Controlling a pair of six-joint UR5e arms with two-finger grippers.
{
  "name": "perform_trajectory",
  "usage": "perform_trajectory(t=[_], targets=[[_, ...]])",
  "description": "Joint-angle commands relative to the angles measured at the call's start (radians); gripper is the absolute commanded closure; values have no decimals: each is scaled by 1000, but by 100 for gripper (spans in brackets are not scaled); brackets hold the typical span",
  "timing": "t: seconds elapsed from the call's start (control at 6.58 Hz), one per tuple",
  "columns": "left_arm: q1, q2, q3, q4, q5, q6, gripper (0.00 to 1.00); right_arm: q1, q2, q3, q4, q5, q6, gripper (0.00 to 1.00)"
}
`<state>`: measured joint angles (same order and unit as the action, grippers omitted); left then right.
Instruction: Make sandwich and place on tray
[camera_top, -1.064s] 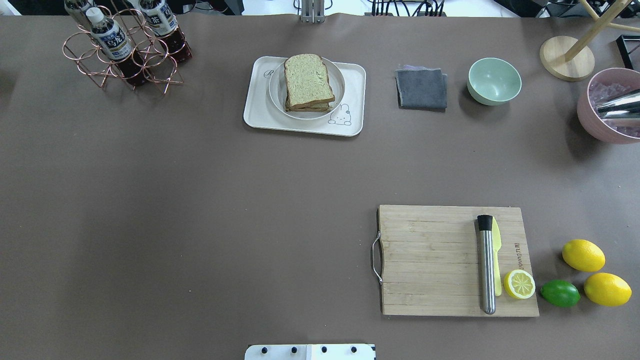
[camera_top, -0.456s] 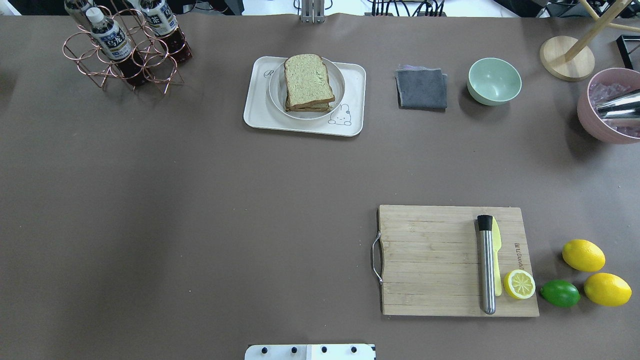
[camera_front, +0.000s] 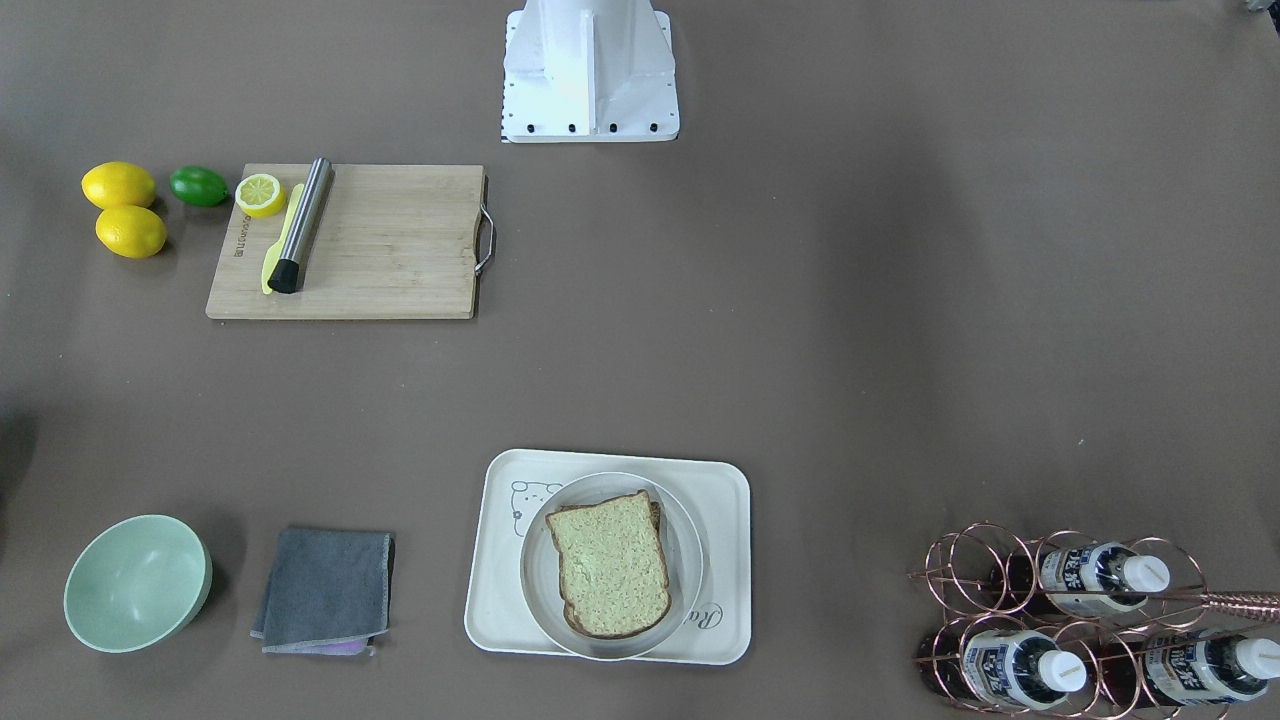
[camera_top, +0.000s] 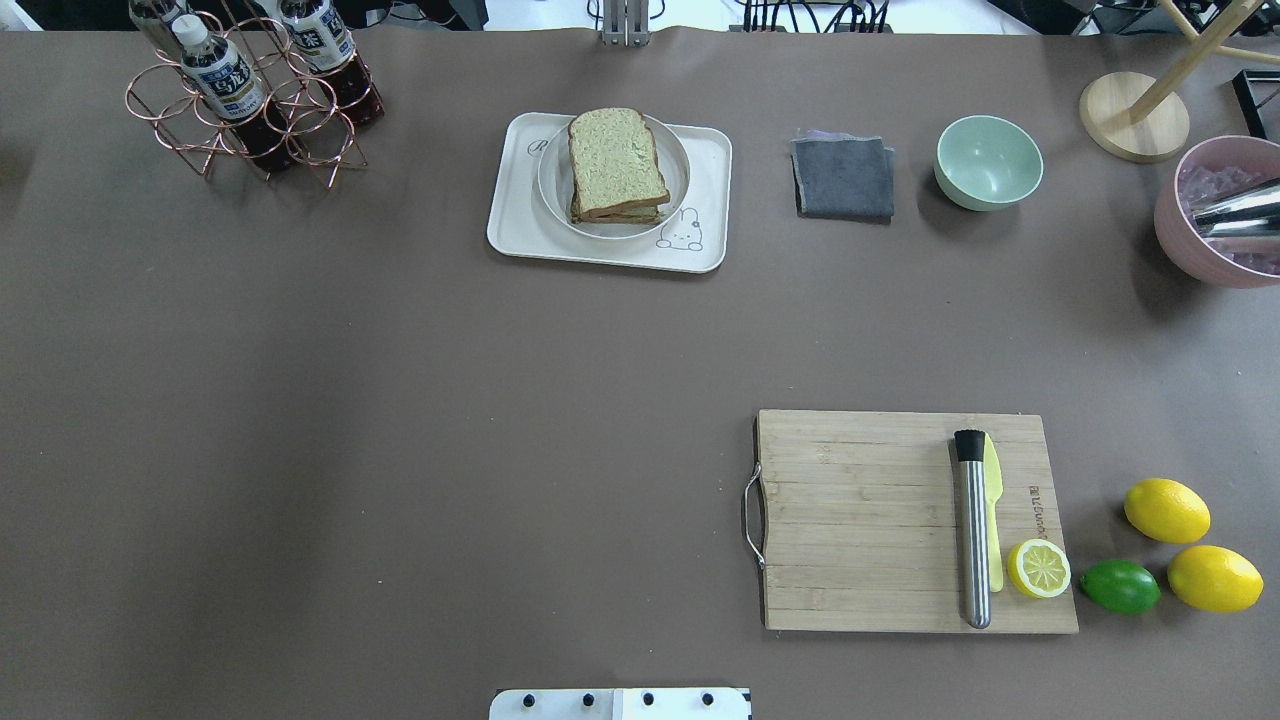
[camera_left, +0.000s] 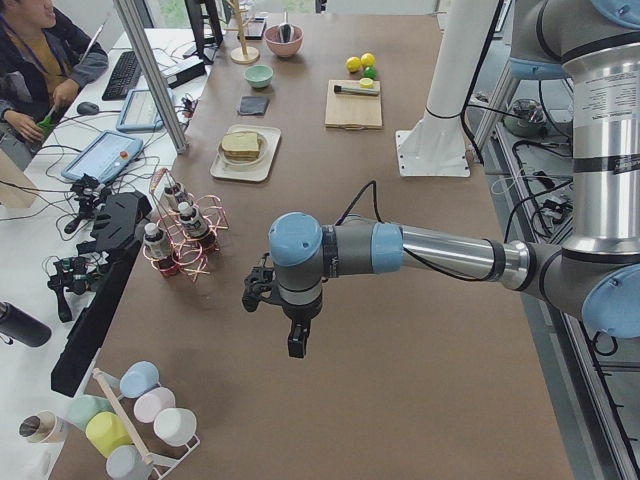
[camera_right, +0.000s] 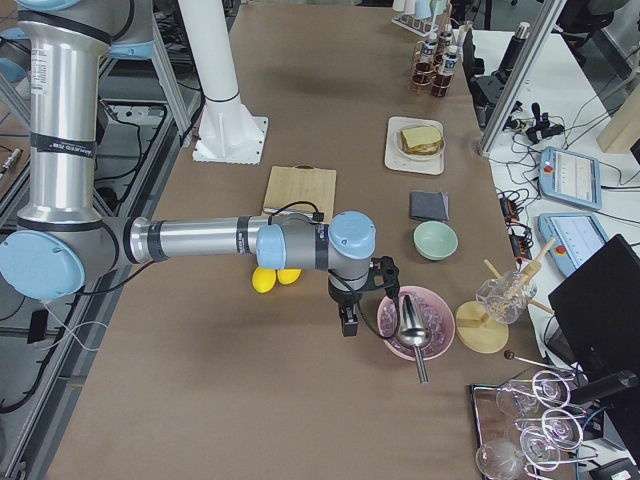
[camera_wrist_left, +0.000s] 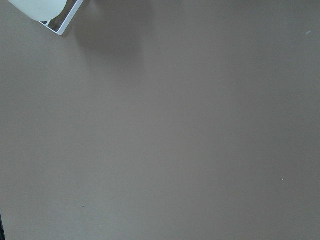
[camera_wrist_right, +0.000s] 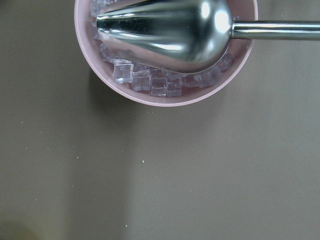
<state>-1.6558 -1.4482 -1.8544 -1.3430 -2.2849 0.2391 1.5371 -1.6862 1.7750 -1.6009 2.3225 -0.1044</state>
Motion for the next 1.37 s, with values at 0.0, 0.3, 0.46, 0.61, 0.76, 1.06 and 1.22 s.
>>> perform_trajectory(t=[0.0,0.3,0.46,0.61,0.76,1.06,1.22], targets=[[-2,37,-32,-4,-2,3,1,0,-10,12,-4,12,8,0],[-24,84,-81,2,-21,-7,1,0,-20,11,10,-20,8,0],[-24,91,-97,1,-28,-7,1,0,-21,17,12,-59,5,0],[-53,91,-127,1,-25,-7,1,-8,-15,14,10,-84,6,0],[-59,121,-146,-10,-27,3,1,-8,-7,9,3,-98,6,0],[-119,146,-143,-19,-28,5,1,-20,-21,1,-4,-92,-1,0],[-120,146,-125,-22,-27,8,1,-22,-24,-2,-4,-91,-1,0]])
